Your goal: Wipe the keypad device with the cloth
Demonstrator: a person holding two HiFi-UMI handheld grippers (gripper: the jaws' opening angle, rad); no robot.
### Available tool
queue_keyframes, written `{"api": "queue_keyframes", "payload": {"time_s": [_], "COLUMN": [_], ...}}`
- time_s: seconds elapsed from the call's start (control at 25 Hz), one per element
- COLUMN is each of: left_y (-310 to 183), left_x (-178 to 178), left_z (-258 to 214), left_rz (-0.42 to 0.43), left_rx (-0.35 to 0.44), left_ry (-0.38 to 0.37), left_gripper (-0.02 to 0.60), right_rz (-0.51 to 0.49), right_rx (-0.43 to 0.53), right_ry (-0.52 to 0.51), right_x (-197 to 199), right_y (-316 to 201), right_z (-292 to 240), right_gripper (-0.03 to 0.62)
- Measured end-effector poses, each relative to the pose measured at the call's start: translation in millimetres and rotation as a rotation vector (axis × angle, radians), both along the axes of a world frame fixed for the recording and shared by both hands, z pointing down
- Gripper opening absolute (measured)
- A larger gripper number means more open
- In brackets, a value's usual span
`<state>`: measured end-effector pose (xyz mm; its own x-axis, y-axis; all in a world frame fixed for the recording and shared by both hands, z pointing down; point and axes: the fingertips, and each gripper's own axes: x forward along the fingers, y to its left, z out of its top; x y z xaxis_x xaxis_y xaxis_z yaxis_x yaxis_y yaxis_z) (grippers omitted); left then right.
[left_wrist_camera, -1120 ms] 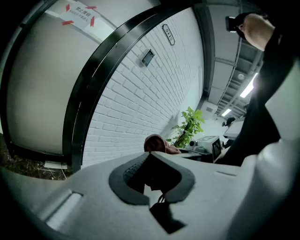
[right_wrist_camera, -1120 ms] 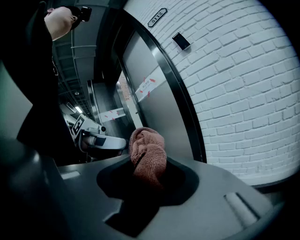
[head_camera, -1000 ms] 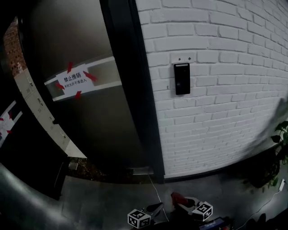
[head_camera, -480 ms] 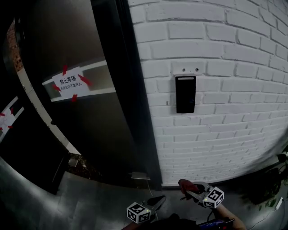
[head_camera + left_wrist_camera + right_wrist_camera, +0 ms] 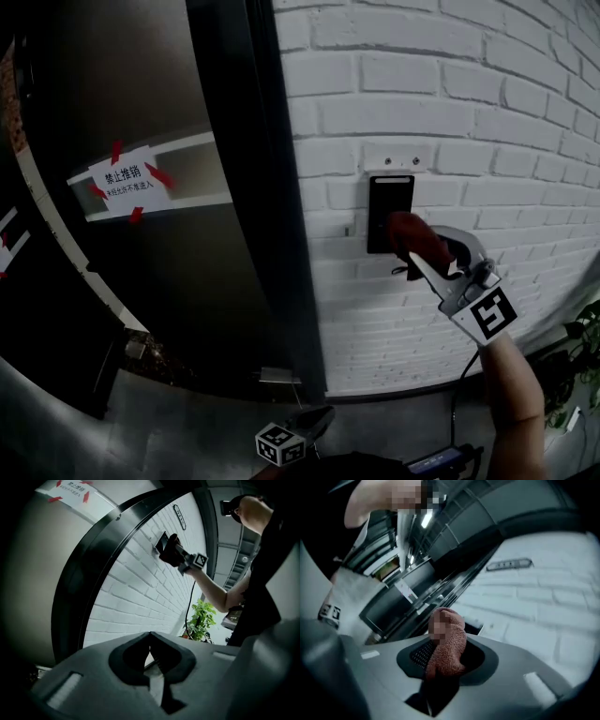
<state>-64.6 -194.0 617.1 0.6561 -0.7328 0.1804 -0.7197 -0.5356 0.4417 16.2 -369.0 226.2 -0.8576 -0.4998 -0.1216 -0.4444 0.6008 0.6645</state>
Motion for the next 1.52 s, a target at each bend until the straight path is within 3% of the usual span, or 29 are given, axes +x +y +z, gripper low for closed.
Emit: {"api": "queue_keyframes", "payload": {"time_s": [0.12, 0.24, 0.36, 0.56, 0.76, 0.88, 1.0, 1.16, 1.32, 1.4, 1.52], "left_y": [-7, -8, -6, -3, 0, 0, -5, -2, -2, -3, -5], "left_x": [-8, -21, -35, -36, -42, -45, -38, -38, -44, -42, -37], "left_z": [-11, -12, -8, -3, 2, 3, 1, 3, 7, 6, 6], "left_rz": [0.000, -0.021, -0.038, -0.022, -0.023, -0.032, -0.014, -0.010, -0.032, -0.024, -0.008], "left_rx": [0.024, 0.026, 0.011, 0.000, 0.000, -0.013, 0.001, -0.002, -0.029, -0.031, -0.029], "left_ry": [0.009, 0.018, 0.009, 0.005, -0.007, -0.001, 0.001, 0.006, 0.024, 0.024, 0.020], "left_gripper": [0.005, 0.005, 0.005, 0.005, 0.005, 0.005, 0.005, 0.005, 0.005, 0.005, 0.005], "right_rz": [0.197, 0.238, 0.223, 0.210, 0.448, 0.345, 0.260, 0.319, 0.242, 0.227, 0.279], "right_rx": [0.274, 0.403, 0.412, 0.298, 0.441, 0.548, 0.650, 0.789, 0.867, 0.860, 0.776], "right_ry": [0.092, 0.124, 0.064, -0.160, -0.072, 0.001, 0.204, 0.402, 0.626, 0.590, 0.359], "right_x": [-38, -79, -79, -30, 10, -31, -86, -95, -106, -102, -78], "right_y": [-20, -27, -26, -38, -41, -8, -8, -25, -26, -24, -25], "right_z": [-63, -81, -88, -104, -99, -94, -73, -21, 49, 44, -11], "right_gripper": [0.118, 0.114, 0.114, 0.114, 0.110, 0.110, 0.110, 0.106, 0.106, 0.106, 0.106]}}
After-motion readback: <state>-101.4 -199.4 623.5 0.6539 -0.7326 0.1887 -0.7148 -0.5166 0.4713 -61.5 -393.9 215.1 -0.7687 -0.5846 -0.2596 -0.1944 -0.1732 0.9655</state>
